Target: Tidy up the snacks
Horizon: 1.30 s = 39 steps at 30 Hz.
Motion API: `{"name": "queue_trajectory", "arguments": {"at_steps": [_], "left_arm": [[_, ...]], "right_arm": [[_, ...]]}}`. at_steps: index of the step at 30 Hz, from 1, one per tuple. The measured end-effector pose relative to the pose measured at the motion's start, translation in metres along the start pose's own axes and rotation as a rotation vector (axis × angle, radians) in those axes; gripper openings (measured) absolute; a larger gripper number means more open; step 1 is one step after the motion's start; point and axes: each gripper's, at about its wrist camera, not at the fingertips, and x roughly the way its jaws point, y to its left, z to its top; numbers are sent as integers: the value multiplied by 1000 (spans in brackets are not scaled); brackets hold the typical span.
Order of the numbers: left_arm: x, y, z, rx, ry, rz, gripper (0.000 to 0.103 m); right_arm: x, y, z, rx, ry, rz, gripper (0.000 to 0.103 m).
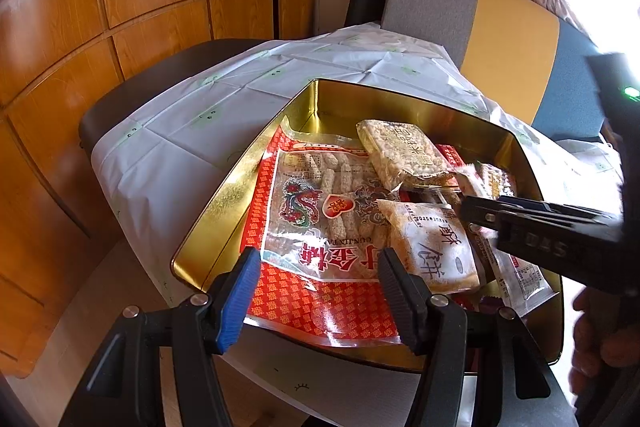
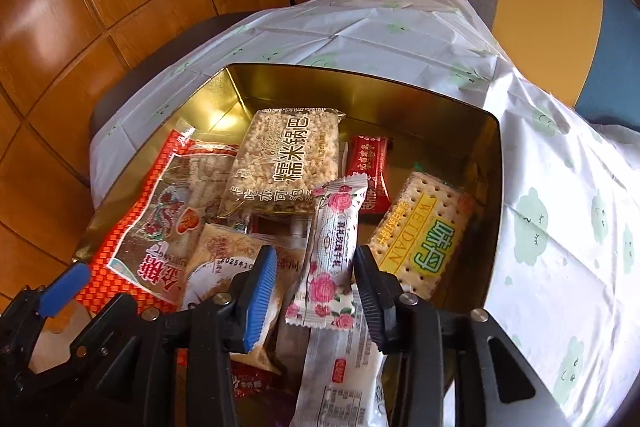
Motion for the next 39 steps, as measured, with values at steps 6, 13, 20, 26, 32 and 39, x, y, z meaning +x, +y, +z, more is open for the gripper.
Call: {"name": "queue_trajectory", "arguments": {"at_steps": [6,13,20,26,32,39], "left_arm": [[2,1,-1,-9,2,7,62],[-1,-2,-2,3,3,4,61],[-8,-5,-3,19,-13,3,62],[-14,-9,-7,34,-27,4,63],[-24,-14,-14,54,-55,-18,64],[-39,-18,-22,35,-104,-7,72]], "right_arm": [[-35,-10,-23,26,-59,8,42],[-22,5,-26,-39,-47,-14,17],[-23,6,-26,-17,-58,20,26],[-46,7,-46,2,-129,-9,29],[-70,5,-68,40,-222,-104,32],[-90,3,-97,69,-276,-222,35]]}}
